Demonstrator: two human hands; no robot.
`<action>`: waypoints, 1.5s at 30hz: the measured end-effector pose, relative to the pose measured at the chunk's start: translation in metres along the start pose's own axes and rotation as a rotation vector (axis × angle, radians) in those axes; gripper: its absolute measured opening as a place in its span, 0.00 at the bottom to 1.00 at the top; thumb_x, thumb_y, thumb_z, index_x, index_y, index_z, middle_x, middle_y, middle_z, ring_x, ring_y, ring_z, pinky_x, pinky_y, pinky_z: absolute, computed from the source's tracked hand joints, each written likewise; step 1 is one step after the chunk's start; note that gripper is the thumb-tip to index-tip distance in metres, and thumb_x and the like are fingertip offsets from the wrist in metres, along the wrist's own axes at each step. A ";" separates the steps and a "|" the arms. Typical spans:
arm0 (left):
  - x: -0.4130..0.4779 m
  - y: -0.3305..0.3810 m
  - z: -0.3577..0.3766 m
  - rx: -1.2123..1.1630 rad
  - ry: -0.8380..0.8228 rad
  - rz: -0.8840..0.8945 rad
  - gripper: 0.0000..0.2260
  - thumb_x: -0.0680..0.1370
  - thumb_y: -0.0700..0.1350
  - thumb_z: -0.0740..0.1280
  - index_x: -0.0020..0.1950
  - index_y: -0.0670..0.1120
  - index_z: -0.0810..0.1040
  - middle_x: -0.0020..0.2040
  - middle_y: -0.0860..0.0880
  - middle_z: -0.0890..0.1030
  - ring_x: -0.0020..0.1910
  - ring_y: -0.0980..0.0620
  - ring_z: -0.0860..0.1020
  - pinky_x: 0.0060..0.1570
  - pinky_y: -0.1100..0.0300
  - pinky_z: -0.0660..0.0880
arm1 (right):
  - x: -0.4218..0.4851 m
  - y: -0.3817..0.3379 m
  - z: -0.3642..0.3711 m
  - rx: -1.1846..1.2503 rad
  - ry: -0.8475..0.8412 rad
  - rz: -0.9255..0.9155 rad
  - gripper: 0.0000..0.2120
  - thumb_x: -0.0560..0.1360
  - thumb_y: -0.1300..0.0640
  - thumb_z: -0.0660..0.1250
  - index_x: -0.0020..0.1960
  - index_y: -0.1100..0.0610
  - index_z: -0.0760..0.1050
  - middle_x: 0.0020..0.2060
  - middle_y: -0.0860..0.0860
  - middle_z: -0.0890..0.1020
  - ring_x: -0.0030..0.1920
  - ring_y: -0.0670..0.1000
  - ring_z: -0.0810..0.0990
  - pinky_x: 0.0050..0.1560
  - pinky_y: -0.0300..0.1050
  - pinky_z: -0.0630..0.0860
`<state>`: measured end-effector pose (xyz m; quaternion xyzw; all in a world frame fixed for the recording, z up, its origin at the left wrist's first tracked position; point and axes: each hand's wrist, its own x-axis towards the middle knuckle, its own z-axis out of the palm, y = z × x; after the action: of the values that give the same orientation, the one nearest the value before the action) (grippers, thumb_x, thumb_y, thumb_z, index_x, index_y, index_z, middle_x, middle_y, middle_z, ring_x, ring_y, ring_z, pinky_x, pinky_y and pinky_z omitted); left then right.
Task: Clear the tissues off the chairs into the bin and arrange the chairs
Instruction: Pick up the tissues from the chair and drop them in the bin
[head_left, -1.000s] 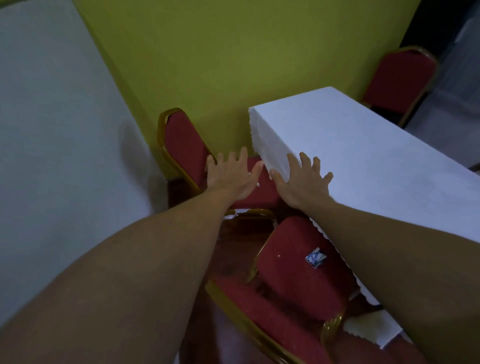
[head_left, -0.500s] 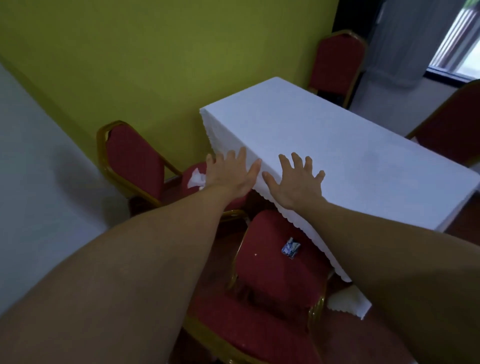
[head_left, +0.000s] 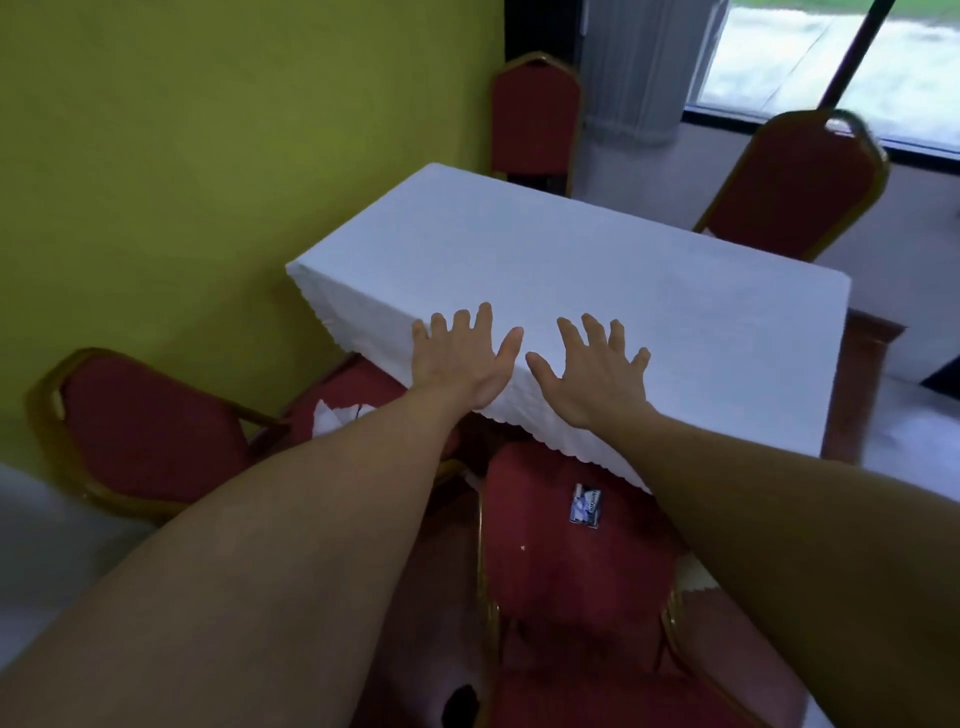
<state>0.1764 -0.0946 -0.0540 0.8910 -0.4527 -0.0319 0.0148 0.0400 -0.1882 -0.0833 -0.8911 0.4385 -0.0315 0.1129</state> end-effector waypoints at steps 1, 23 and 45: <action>0.003 -0.009 0.001 -0.001 -0.004 0.012 0.33 0.80 0.67 0.43 0.80 0.50 0.55 0.76 0.45 0.66 0.74 0.39 0.62 0.73 0.39 0.52 | 0.002 -0.008 0.004 0.000 0.002 0.011 0.36 0.79 0.31 0.46 0.80 0.48 0.51 0.80 0.53 0.52 0.79 0.61 0.45 0.72 0.73 0.48; 0.041 -0.136 0.034 -0.007 -0.070 0.101 0.33 0.81 0.66 0.44 0.80 0.48 0.55 0.77 0.43 0.65 0.74 0.36 0.62 0.72 0.37 0.53 | 0.034 -0.118 0.068 -0.009 -0.004 0.066 0.35 0.78 0.31 0.49 0.79 0.49 0.54 0.80 0.53 0.55 0.79 0.61 0.48 0.71 0.74 0.51; 0.190 -0.402 0.326 0.045 -0.413 -0.071 0.34 0.80 0.66 0.48 0.80 0.49 0.54 0.78 0.42 0.63 0.74 0.35 0.62 0.72 0.34 0.54 | 0.214 -0.289 0.418 0.132 -0.455 -0.004 0.39 0.76 0.32 0.58 0.79 0.50 0.50 0.80 0.56 0.50 0.79 0.61 0.43 0.73 0.71 0.53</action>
<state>0.5890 -0.0101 -0.4097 0.8810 -0.4152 -0.2041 -0.0992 0.4604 -0.1141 -0.4327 -0.8667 0.3972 0.1416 0.2666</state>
